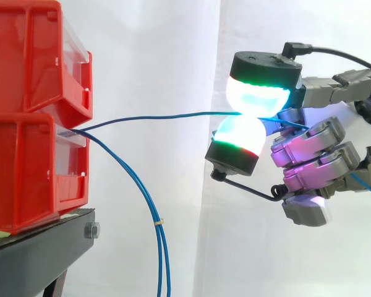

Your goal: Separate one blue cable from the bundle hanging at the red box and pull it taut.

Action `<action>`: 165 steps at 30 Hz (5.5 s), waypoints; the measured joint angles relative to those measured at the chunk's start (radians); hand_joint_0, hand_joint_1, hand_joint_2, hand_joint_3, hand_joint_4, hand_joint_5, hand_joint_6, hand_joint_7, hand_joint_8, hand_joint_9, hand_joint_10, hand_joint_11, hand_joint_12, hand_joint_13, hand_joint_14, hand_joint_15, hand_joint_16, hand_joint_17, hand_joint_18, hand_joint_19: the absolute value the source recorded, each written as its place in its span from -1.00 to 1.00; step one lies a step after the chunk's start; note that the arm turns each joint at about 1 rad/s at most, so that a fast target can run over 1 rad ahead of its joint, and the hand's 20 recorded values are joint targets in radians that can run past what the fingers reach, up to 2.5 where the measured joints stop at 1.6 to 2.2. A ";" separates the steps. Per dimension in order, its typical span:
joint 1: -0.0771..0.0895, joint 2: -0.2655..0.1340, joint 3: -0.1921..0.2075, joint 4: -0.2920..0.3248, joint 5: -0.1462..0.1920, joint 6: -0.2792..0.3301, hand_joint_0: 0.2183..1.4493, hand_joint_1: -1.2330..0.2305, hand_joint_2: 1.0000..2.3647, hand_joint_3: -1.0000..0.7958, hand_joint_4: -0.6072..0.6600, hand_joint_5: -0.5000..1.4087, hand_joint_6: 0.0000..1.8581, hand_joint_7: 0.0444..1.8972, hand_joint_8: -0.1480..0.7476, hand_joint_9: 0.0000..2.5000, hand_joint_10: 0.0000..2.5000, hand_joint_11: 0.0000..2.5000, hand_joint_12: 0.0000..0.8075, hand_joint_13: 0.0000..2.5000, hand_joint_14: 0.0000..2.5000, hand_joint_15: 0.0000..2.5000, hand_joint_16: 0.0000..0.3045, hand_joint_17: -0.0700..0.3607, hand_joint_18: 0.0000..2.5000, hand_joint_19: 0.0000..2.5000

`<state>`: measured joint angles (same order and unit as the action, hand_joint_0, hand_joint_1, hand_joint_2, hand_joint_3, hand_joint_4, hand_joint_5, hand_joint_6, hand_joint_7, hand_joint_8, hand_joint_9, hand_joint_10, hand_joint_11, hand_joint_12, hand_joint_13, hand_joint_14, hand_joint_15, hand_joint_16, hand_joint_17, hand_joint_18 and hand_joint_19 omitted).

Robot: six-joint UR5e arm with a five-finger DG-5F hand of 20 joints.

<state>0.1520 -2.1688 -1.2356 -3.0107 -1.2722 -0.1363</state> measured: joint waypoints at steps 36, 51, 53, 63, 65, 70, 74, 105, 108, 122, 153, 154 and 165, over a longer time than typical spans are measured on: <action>0.007 -0.002 -0.001 -0.069 0.005 -0.121 -0.21 -0.35 -0.96 0.08 -0.25 -0.67 -0.01 0.40 0.03 -0.03 0.10 0.32 -0.10 -0.06 0.00 0.24 -0.69 -0.18 -0.11 -0.24; 0.022 -0.003 -0.001 -0.033 0.005 -0.161 -0.21 -0.35 -0.96 0.07 -0.25 -0.67 -0.02 0.41 0.01 -0.03 0.10 0.32 -0.09 -0.06 0.00 0.25 -0.69 -0.18 -0.11 -0.24; 0.022 -0.003 -0.001 -0.033 0.005 -0.161 -0.21 -0.35 -0.96 0.07 -0.24 -0.67 -0.02 0.41 0.01 -0.03 0.10 0.31 -0.08 -0.06 0.00 0.25 -0.69 -0.18 -0.11 -0.24; 0.021 -0.003 -0.001 -0.033 0.005 -0.161 -0.21 -0.35 -0.96 0.07 -0.25 -0.67 -0.02 0.41 0.01 -0.04 0.10 0.30 -0.09 -0.06 0.00 0.25 -0.69 -0.18 -0.11 -0.24; 0.021 -0.003 -0.001 -0.033 0.005 -0.161 -0.21 -0.35 -0.96 0.08 -0.25 -0.67 -0.02 0.41 0.01 -0.03 0.10 0.32 -0.09 -0.06 0.00 0.24 -0.69 -0.19 -0.11 -0.24; 0.022 -0.003 -0.001 -0.033 0.005 -0.161 -0.21 -0.35 -0.96 0.08 -0.25 -0.67 -0.02 0.41 0.02 -0.03 0.10 0.31 -0.09 -0.06 0.00 0.25 -0.69 -0.18 -0.11 -0.24; 0.022 -0.003 -0.001 -0.033 0.005 -0.161 -0.21 -0.35 -0.96 0.08 -0.25 -0.67 -0.02 0.41 0.03 -0.03 0.10 0.32 -0.08 -0.06 0.00 0.25 -0.69 -0.18 -0.11 -0.25; 0.021 -0.003 -0.001 -0.033 0.005 -0.161 -0.21 -0.35 -0.96 0.07 -0.25 -0.67 -0.02 0.40 0.01 -0.02 0.04 0.32 -0.07 -0.07 -0.02 0.27 -0.69 -0.18 -0.13 -0.26; 0.022 -0.003 -0.001 -0.033 0.005 -0.161 -0.21 -0.35 -0.96 0.07 -0.25 -0.67 -0.02 0.41 0.01 -0.02 0.04 0.33 -0.07 -0.07 -0.03 0.26 -0.69 -0.18 -0.13 -0.26; 0.022 -0.003 -0.001 -0.033 0.005 -0.161 -0.21 -0.35 -0.96 0.07 -0.25 -0.67 -0.02 0.40 0.01 -0.02 0.04 0.33 -0.08 -0.07 -0.04 0.26 -0.69 -0.18 -0.13 -0.26; 0.022 -0.003 -0.001 -0.033 0.005 -0.161 -0.21 -0.35 -0.96 0.07 -0.25 -0.67 -0.02 0.41 0.01 -0.02 0.03 0.33 -0.09 -0.07 -0.06 0.27 -0.69 -0.18 -0.14 -0.26; 0.022 -0.003 -0.001 -0.033 0.005 -0.161 -0.21 -0.35 -0.96 0.07 -0.25 -0.67 -0.02 0.41 0.01 -0.02 0.03 0.33 -0.08 -0.07 -0.06 0.27 -0.69 -0.18 -0.14 -0.26; 0.022 -0.003 -0.001 -0.033 0.005 -0.161 -0.21 -0.36 -0.97 0.07 -0.24 -0.67 -0.02 0.40 0.01 -0.02 0.02 0.33 -0.09 -0.07 -0.06 0.28 -0.69 -0.18 -0.14 -0.26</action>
<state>0.1736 -2.1719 -1.2364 -3.0434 -1.2670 -0.2976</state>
